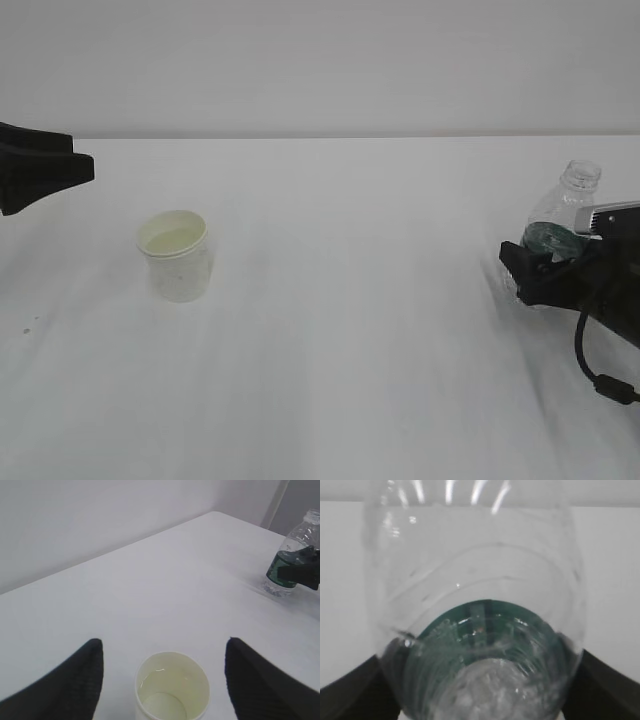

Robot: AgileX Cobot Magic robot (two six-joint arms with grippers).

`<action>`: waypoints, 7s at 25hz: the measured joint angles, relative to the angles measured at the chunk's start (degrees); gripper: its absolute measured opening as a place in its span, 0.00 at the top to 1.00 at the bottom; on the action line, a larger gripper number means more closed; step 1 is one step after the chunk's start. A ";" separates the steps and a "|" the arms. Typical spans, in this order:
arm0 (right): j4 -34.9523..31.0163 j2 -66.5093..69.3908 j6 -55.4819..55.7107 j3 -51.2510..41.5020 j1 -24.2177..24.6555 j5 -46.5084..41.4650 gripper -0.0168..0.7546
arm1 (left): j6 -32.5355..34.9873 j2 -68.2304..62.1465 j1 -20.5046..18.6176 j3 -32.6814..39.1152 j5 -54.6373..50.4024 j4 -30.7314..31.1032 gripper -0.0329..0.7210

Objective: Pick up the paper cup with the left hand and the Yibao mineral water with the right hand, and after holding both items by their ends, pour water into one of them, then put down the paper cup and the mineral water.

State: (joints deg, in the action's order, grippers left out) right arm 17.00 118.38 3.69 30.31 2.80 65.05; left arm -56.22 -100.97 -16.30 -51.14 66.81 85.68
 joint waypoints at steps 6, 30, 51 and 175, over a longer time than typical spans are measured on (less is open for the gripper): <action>0.00 0.00 0.00 0.00 0.00 0.23 0.13 | 0.00 0.00 0.00 0.00 0.00 0.00 0.24; -1.80 -4.15 0.00 -3.68 0.00 0.45 0.13 | 0.00 0.00 0.00 0.00 0.00 0.00 0.24; -2.61 -16.21 0.09 -12.83 0.00 0.65 0.14 | -2.49 7.58 0.00 0.00 0.00 -0.41 0.24; -4.80 -48.28 3.35 20.36 0.00 -51.26 0.21 | -31.24 36.92 0.00 0.25 -11.76 5.62 0.27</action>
State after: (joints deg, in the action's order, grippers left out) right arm 12.20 70.10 7.04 50.67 2.80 13.79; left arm -87.45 -64.05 -16.30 -50.90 55.05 91.30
